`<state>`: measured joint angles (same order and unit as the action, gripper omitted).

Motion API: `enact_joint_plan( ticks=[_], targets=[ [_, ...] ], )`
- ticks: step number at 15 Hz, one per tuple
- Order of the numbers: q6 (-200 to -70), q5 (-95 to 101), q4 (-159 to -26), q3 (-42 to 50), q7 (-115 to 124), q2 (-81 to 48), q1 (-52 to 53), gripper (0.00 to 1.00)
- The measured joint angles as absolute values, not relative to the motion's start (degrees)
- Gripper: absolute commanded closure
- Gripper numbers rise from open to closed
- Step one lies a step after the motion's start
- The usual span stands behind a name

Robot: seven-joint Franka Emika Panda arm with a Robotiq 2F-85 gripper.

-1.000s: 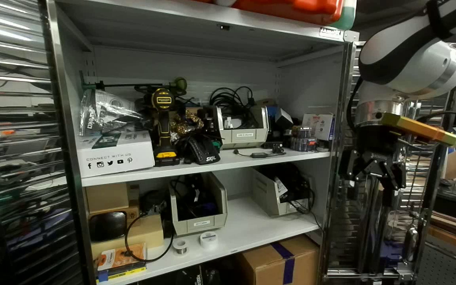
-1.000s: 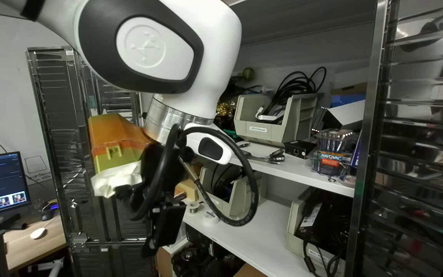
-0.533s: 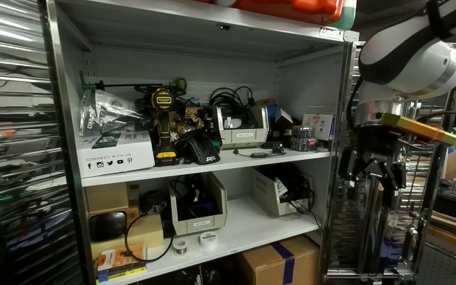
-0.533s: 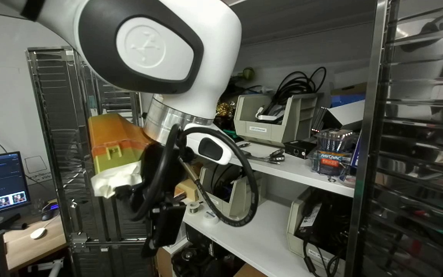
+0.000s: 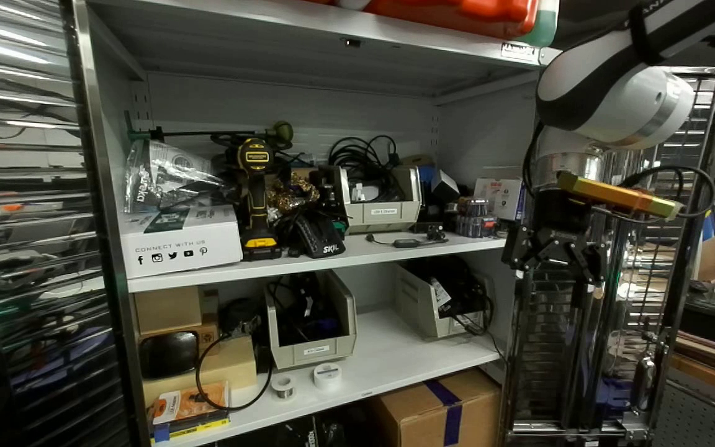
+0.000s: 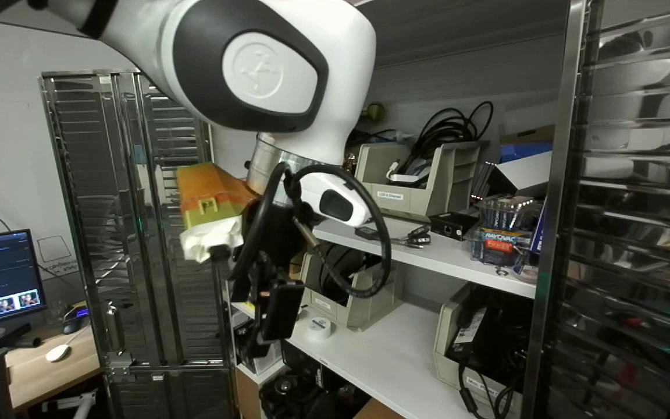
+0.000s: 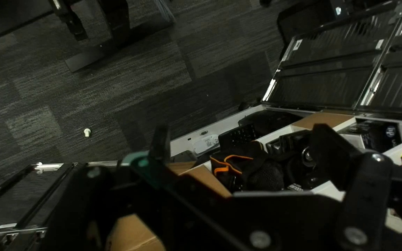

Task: Pick the cable and put it in the box

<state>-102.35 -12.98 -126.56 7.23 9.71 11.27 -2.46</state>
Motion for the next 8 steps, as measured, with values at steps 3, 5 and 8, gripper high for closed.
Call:
enact_joint_plan(
  ticks=[3,5,8],
  targets=[
    [-102.4,-13.3,-119.3,6.7,13.1,6.1,-2.5,0.00],
    [-102.4,-13.3,-114.1,6.5,14.4,2.3,-2.5,0.00],
    [-101.8,-11.4,-105.6,6.1,14.4,-3.8,-2.5,0.00]
  ],
)
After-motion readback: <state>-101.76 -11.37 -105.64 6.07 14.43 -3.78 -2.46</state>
